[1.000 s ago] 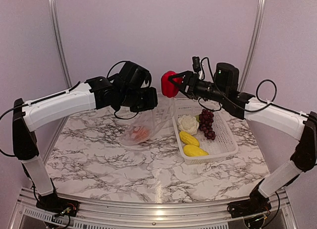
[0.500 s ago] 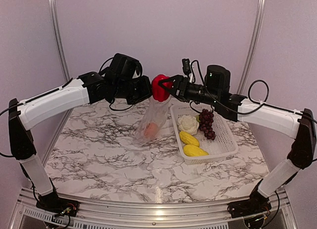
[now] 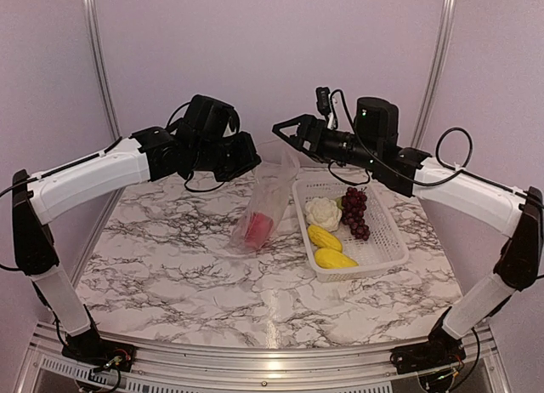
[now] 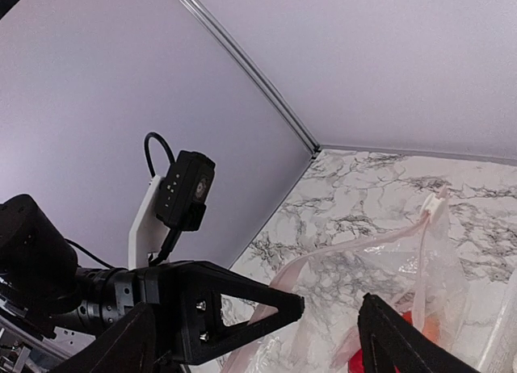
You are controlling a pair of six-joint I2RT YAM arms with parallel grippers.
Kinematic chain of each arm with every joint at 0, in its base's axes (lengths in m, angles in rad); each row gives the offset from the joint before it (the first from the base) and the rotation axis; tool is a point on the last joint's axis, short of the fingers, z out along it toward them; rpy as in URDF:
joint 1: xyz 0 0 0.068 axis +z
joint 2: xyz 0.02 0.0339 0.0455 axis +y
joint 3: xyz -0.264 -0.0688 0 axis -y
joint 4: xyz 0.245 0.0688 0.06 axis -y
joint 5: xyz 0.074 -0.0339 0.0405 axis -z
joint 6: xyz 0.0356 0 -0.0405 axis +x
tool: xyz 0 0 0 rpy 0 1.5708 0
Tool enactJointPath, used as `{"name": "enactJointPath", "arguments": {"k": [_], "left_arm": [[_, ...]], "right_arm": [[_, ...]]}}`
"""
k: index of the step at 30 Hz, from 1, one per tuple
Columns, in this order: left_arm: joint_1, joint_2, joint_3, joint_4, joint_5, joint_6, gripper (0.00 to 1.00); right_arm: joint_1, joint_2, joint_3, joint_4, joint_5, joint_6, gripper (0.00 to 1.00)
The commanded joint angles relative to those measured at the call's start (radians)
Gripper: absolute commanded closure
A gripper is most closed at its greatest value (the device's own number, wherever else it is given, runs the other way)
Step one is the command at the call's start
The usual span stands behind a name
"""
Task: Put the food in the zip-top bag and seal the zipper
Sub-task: Place the fake vegetable in the zipper food storage bag, then pick up the fake fruit from the bin.
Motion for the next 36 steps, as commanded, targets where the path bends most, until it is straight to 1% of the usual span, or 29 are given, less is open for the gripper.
{"name": "enactJointPath", "arguments": {"k": [1, 5, 7, 9, 10, 12, 14, 16, 18, 20, 22, 26, 28, 31, 36], "left_arm": [[0.01, -0.04, -0.027, 0.026, 0.012, 0.0, 1.0], [0.017, -0.053, -0.026, 0.008, 0.005, 0.043, 1.0], [0.024, -0.063, 0.012, -0.043, -0.017, 0.091, 1.0], [0.027, -0.08, 0.073, -0.115, -0.065, 0.165, 1.0], [0.027, -0.09, 0.101, -0.151, -0.091, 0.233, 1.0], [0.029, -0.108, 0.145, -0.217, -0.134, 0.318, 1.0], [0.034, -0.133, 0.145, -0.267, -0.154, 0.386, 1.0], [0.036, -0.176, 0.101, -0.29, -0.182, 0.424, 1.0], [0.036, -0.226, 0.045, -0.297, -0.21, 0.43, 1.0], [0.037, -0.256, 0.006, -0.309, -0.196, 0.423, 1.0], [0.037, -0.265, -0.033, -0.309, -0.142, 0.406, 1.0], [0.035, -0.216, -0.068, -0.288, 0.006, 0.336, 1.0], [0.032, -0.206, -0.104, -0.206, 0.081, 0.287, 1.0], [0.028, -0.193, -0.145, -0.099, 0.154, 0.236, 1.0], [0.028, -0.163, -0.144, -0.112, 0.153, 0.226, 1.0]], "right_arm": [[0.005, -0.046, 0.041, -0.045, 0.018, -0.022, 0.17], [0.005, -0.078, 0.068, -0.108, 0.059, -0.068, 0.17], [0.004, -0.093, 0.083, -0.171, 0.09, -0.101, 0.17], [-0.003, -0.111, 0.09, -0.231, 0.122, -0.134, 0.18], [-0.009, -0.121, 0.087, -0.256, 0.137, -0.146, 0.18], [-0.031, -0.151, 0.063, -0.292, 0.157, -0.151, 0.18], [-0.064, -0.182, 0.032, -0.325, 0.178, -0.147, 0.19], [-0.105, -0.213, 0.0, -0.357, 0.189, -0.144, 0.2], [-0.137, -0.237, -0.02, -0.401, 0.208, -0.148, 0.21], [-0.158, -0.25, -0.035, -0.465, 0.236, -0.16, 0.22], [-0.167, -0.253, -0.052, -0.5, 0.247, -0.176, 0.22], [-0.17, -0.24, -0.098, -0.515, 0.204, -0.181, 0.23], [-0.17, -0.221, -0.099, -0.531, 0.177, -0.188, 0.23], [-0.173, -0.167, -0.063, -0.6, 0.155, -0.215, 0.22], [-0.173, -0.056, 0.043, -0.795, 0.123, -0.323, 0.26]]}}
